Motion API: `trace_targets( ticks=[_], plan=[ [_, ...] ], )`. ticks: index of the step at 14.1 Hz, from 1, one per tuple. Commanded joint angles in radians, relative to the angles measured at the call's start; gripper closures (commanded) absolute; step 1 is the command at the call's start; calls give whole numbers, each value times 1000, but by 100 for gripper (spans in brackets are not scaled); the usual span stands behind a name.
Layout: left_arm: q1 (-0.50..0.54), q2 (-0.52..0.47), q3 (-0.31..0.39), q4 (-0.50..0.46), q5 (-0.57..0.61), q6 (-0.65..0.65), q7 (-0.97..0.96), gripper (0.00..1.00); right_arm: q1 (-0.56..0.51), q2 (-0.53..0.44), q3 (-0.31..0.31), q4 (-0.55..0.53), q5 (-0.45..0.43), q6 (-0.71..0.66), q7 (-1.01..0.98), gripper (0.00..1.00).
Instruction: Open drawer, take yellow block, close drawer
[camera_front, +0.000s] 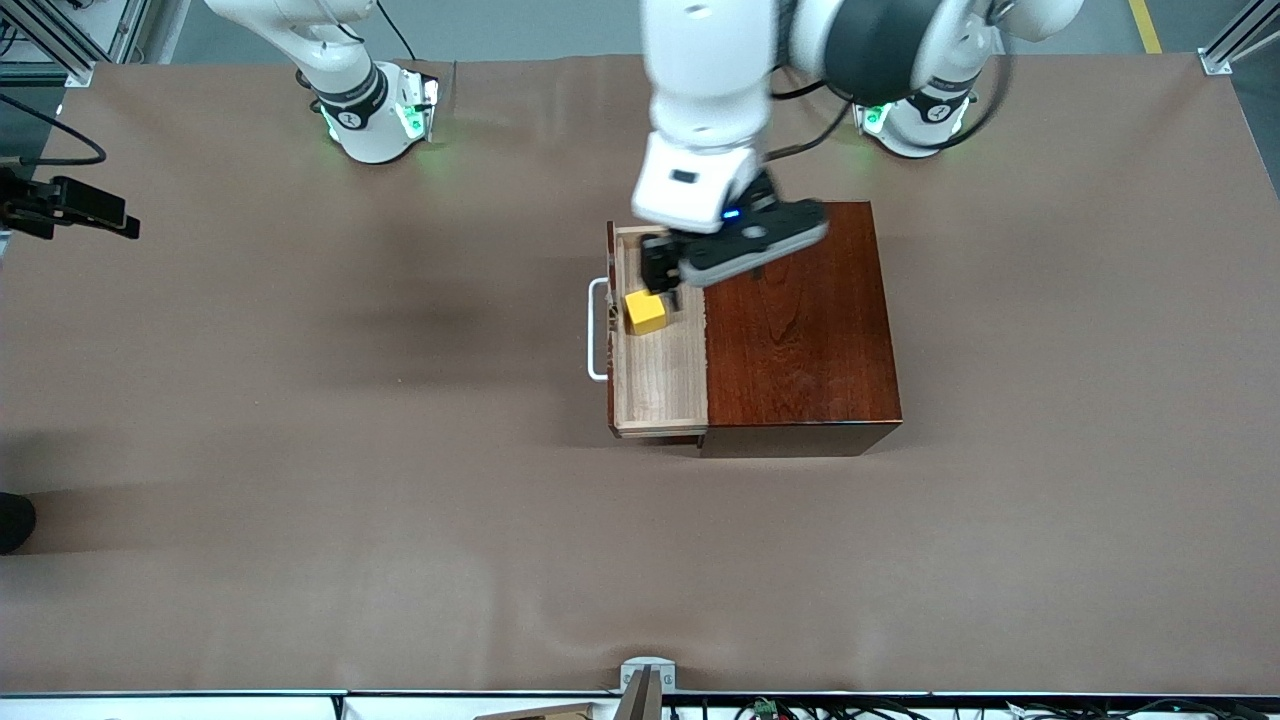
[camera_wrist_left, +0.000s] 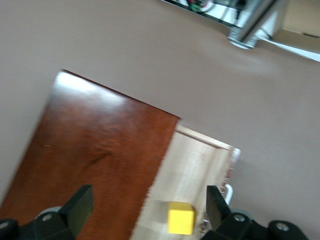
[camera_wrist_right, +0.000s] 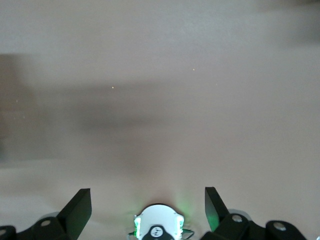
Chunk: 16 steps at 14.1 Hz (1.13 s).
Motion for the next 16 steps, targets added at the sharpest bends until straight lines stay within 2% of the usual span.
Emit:
trace_targets(
  ticks=[1, 4, 10, 12, 16],
  plan=[
    [51, -68, -7, -27, 11, -75, 33, 0, -1, 9, 12, 1, -5, -10, 149, 0],
    [106, -105, -10, -32, 8, -134, 85, 0, 27, 15, 15, 0, 3, -9, 301, 0],
    [256, -194, -13, -63, -6, -270, 370, 0, 131, 57, 15, -3, 29, 3, 576, 0],
    [295, -233, -13, -101, -6, -284, 449, 0, 149, 75, 15, -5, 37, 3, 692, 0],
    [370, -318, -16, -197, -8, -280, 585, 0, 257, 101, 15, -5, 37, 31, 936, 0]
  ],
)
